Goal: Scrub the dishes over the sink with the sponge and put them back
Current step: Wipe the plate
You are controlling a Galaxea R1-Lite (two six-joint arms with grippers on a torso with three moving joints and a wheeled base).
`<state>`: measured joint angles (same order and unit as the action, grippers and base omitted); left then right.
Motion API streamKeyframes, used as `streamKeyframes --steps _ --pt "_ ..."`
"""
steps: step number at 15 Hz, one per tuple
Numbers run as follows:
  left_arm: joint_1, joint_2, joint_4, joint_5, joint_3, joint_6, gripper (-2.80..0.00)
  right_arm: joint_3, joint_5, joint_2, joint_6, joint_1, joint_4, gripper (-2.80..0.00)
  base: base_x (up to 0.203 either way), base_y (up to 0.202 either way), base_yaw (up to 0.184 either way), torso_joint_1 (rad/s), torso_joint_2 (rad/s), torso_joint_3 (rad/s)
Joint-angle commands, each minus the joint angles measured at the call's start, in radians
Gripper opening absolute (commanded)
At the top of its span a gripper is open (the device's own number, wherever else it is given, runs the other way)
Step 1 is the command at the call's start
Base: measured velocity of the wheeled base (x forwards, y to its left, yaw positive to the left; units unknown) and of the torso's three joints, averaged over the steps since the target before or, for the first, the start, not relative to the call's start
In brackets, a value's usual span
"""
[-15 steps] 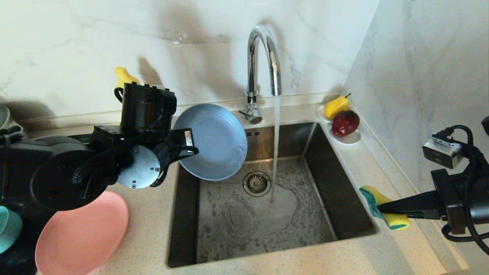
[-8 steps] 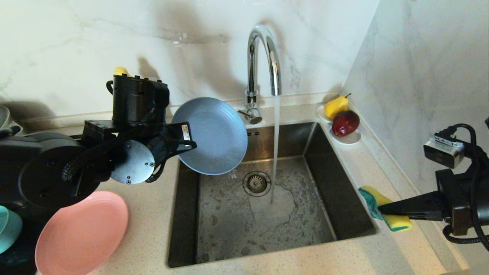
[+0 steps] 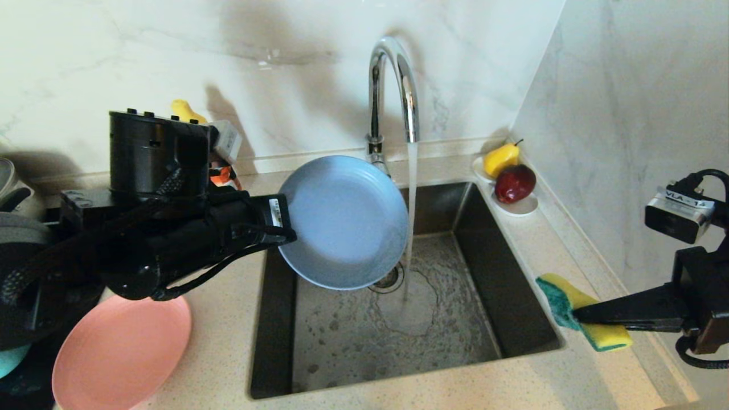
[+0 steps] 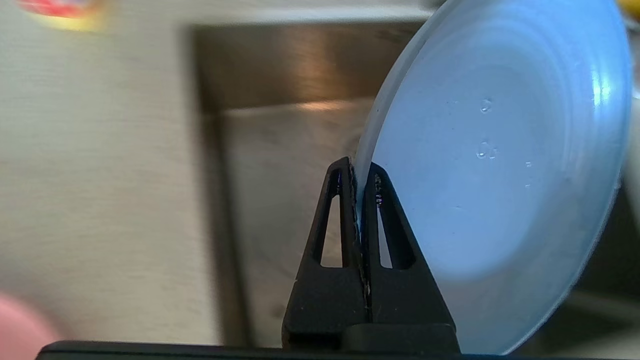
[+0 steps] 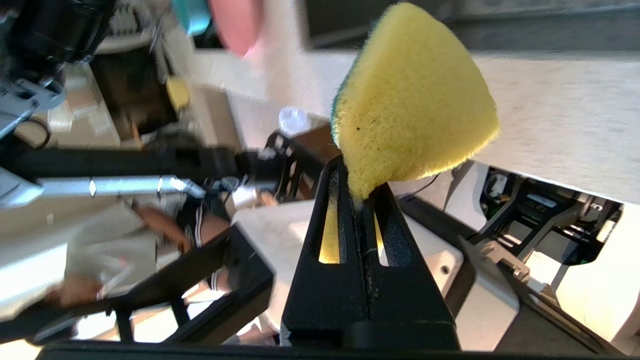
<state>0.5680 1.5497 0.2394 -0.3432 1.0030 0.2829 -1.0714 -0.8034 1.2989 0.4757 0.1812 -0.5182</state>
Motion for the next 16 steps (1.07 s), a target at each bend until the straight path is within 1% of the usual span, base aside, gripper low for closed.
streamKeyframes --steps 1,2,3,4,7,9,11,12,14,16 --pt "0.013 -0.078 0.005 0.086 -0.08 0.001 -2.8 -0.038 -0.002 0.008 0.004 0.091 -0.011 -2.8 0.0 0.0 0.0 0.0 0.0 0.0" --pt "0.017 -0.096 0.008 0.144 -0.103 -0.001 -2.8 -0.079 0.001 0.018 0.006 0.141 -0.03 -2.8 0.0 0.0 0.0 0.0 0.0 0.0" --pt "0.019 -0.099 0.012 0.171 -0.111 -0.001 -2.8 -0.113 0.002 0.03 0.007 0.175 -0.055 -2.8 0.0 0.0 0.0 0.0 0.0 0.0" --pt "0.028 -0.097 0.019 0.211 -0.118 -0.002 -2.8 -0.147 0.004 0.043 0.007 0.214 -0.076 -2.8 0.0 0.0 0.0 0.0 0.0 0.0" --pt "0.061 -0.088 0.024 0.213 -0.135 -0.013 -2.8 -0.183 0.03 0.089 0.007 0.3 -0.091 -2.8 0.0 0.0 0.0 0.0 0.0 0.0" --pt "0.094 -0.084 0.028 0.207 -0.147 -0.014 -2.8 -0.195 0.056 0.123 0.007 0.372 -0.09 -2.8 0.0 0.0 0.0 0.0 0.0 0.0" --pt "0.121 -0.067 0.067 0.191 -0.156 -0.018 -2.8 -0.223 0.089 0.161 0.008 0.441 -0.091 -2.8 0.0 0.0 0.0 0.0 0.0 0.0" --pt "0.133 -0.048 0.095 0.161 -0.159 -0.027 -2.8 -0.249 0.111 0.191 0.009 0.475 -0.091 -2.8 0.0 0.0 0.0 0.0 0.0 0.0" --pt "0.163 -0.022 0.142 0.099 -0.171 -0.043 -2.8 -0.31 0.136 0.249 0.011 0.509 -0.093 -2.8 0.0 0.0 0.0 0.0 0.0 0.0" --pt "0.184 -0.016 0.185 0.079 -0.184 -0.072 -2.8 -0.368 0.144 0.299 0.012 0.547 -0.106 -2.8 0.0 0.0 0.0 0.0 0.0 0.0"
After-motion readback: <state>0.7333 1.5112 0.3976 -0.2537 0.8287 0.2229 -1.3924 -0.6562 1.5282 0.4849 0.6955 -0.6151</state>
